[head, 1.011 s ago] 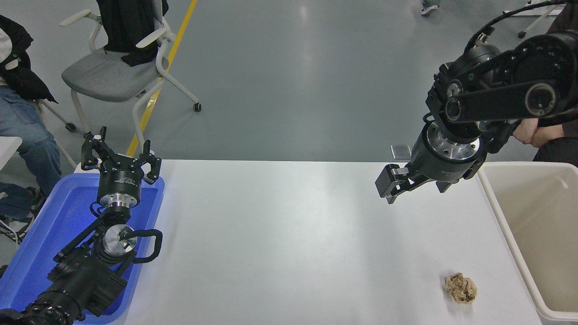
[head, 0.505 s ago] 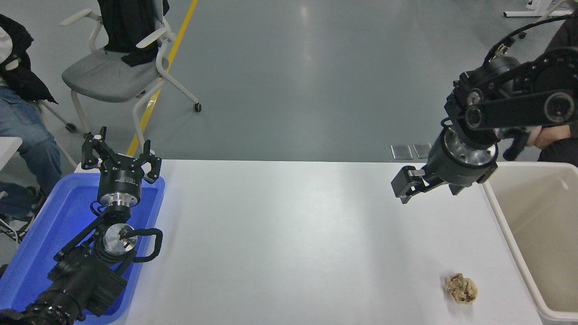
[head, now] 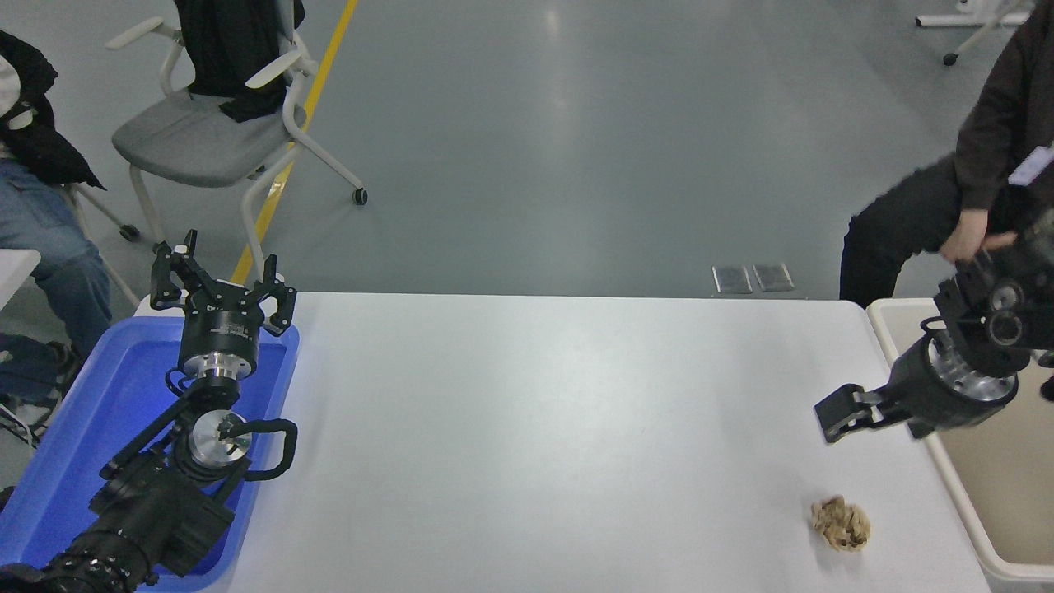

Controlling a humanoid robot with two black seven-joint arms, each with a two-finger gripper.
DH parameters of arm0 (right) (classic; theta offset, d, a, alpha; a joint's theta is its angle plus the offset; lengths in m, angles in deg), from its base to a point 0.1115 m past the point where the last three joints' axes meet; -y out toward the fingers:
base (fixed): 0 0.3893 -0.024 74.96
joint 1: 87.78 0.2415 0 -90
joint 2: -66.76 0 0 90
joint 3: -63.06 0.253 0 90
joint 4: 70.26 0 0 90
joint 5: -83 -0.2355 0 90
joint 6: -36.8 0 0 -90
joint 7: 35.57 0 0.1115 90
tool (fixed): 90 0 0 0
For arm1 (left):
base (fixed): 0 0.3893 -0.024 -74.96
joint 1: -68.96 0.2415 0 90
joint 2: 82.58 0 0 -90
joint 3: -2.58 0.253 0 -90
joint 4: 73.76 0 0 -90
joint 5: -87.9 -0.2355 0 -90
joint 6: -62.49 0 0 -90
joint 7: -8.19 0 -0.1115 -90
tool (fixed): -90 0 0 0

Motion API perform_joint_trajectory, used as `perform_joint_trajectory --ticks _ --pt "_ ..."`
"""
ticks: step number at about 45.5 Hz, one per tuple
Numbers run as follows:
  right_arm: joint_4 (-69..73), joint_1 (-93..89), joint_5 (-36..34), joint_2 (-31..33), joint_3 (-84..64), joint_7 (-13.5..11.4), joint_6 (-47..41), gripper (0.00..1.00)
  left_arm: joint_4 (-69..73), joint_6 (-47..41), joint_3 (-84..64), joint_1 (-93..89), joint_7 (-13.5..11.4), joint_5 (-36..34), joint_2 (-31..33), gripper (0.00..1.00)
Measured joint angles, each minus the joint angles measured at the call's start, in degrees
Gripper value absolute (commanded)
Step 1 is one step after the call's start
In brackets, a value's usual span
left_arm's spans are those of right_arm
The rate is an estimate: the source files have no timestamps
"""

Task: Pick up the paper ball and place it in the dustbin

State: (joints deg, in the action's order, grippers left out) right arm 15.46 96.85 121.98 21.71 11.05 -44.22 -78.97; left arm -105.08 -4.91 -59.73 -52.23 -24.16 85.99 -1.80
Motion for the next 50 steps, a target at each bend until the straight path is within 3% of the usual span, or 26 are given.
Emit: perform_joint_trajectory --ticks 10,24,50 --pt "-4.5 -14.7 4.8 2.4 9.7 0.2 3.7 1.0 0.0 0.0 0.0 0.0 0.0 0.0 0.0 0.99" --pt "-13.1 -28.2 9.9 -0.5 17.9 0.4 6.4 1.0 0.0 0.0 0.0 0.0 0.0 0.0 0.0 0.99" --pt "-19.1 -35.8 11.8 -4.6 23.1 0.5 10.5 1.0 0.0 0.0 0.0 0.0 0.0 0.0 0.0 0.99"
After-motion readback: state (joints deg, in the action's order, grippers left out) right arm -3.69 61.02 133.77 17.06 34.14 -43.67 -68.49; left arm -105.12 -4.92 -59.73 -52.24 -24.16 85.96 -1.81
